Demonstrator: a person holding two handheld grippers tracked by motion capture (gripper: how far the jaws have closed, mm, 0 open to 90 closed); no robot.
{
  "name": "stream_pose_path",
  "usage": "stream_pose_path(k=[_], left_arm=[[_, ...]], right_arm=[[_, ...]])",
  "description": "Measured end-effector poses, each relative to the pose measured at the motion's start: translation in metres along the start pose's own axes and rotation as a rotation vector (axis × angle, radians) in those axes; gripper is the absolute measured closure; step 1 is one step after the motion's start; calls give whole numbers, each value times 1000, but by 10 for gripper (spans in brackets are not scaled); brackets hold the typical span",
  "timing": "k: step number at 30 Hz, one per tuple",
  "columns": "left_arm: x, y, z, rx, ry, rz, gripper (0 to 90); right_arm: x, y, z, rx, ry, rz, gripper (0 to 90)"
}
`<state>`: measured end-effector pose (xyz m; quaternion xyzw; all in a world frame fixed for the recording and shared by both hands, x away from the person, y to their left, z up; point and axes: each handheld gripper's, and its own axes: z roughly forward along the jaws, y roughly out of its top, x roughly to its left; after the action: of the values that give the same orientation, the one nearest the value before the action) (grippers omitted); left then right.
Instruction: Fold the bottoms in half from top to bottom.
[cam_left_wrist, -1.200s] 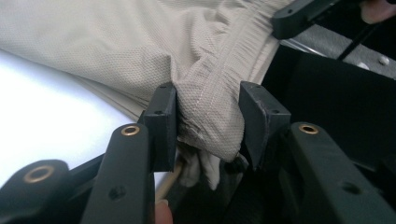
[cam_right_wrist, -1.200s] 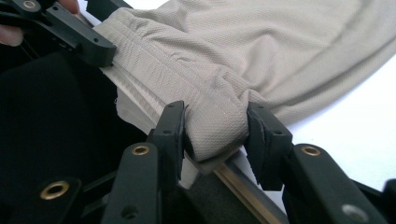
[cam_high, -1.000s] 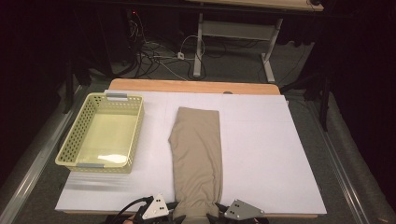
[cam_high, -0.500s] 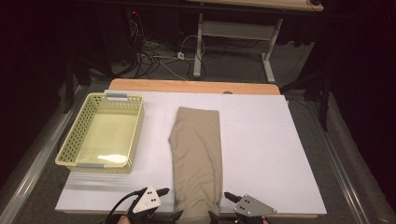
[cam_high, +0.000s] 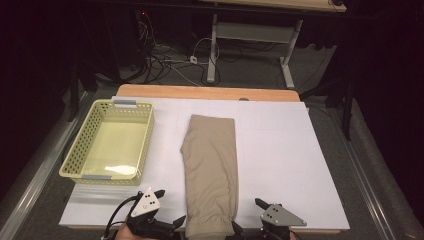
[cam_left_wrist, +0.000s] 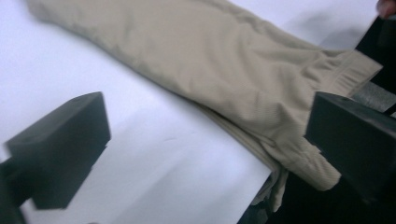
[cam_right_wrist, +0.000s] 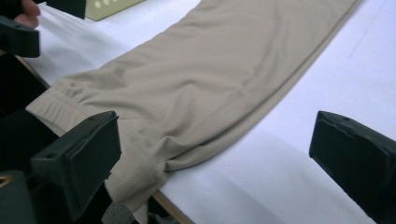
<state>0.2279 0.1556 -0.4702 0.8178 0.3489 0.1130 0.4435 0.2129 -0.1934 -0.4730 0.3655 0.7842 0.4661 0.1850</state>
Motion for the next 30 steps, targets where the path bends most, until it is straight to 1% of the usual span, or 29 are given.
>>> stream_pose_path(k=[4, 7, 10, 15, 17, 19, 21, 22, 24, 26, 28, 29, 30], left_arm=[[1, 0, 0, -6, 11, -5, 0], [0, 0, 0, -5, 17, 0, 0], [2, 0, 0, -5, 1, -14, 0], [6, 0, 2, -7, -3, -40, 0], [7, 1, 2, -14, -1, -45, 0], [8, 3, 1, -25, -5, -58, 0], [6, 6, 2, -30, -7, -62, 0], [5, 8, 3, -28, -6, -56, 0], [6, 14, 5, -31, -10, -61, 0], [8, 21, 7, -29, -4, -57, 0], [12, 28, 11, -26, 9, -59, 0], [15, 33, 14, -17, 8, -63, 0], [17, 37, 16, -9, 10, -58, 0]], right_arm=[[-4, -1, 0, 4, -10, 16, 6], [-4, -1, 0, 4, -9, 15, 6], [-3, -1, 1, 3, -10, 8, 6], [-3, 0, 1, -4, -11, 5, 6], [-4, 0, 2, -13, -8, 17, 6], [-4, 2, 3, -12, -9, 10, 6], [-5, 5, 6, -13, -6, 10, 6], [-6, 7, 8, -14, -4, 8, 6], [-8, 11, 12, -17, -11, 4, 6], [-13, 19, 18, -15, -14, 11, 6], [-15, 22, 21, -16, -17, 13, 6], [-17, 25, 23, -19, -19, 20, 6], [-20, 29, 26, -19, -20, 25, 6]])
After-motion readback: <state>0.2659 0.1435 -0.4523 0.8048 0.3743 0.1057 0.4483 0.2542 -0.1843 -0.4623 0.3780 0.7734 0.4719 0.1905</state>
